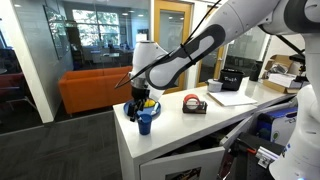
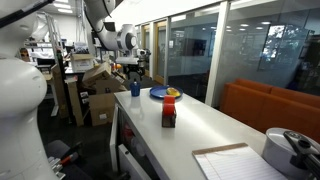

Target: Pick the marker from the cup and put it on the table

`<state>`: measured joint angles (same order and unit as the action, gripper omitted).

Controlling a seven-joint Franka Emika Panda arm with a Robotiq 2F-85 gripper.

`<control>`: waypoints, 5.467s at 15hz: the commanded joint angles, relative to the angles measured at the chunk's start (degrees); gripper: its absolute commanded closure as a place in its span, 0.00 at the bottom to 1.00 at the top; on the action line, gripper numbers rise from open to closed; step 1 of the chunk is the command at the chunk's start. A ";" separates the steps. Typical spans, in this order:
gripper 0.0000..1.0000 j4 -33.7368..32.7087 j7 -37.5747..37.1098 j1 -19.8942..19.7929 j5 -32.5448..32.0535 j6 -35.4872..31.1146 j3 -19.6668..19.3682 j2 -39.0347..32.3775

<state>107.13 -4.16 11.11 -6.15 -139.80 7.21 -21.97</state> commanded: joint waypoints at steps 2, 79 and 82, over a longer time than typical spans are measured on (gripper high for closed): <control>0.39 -0.45 1.25 0.16 -0.25 -1.33 -0.15 -0.85; 0.56 -16.61 -8.53 -5.06 -3.05 40.68 -8.86 -12.85; 0.42 -16.43 -8.15 -5.22 -2.86 40.25 -8.74 -12.62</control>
<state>91.77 -12.52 6.25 -9.50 -99.94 -1.90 -34.11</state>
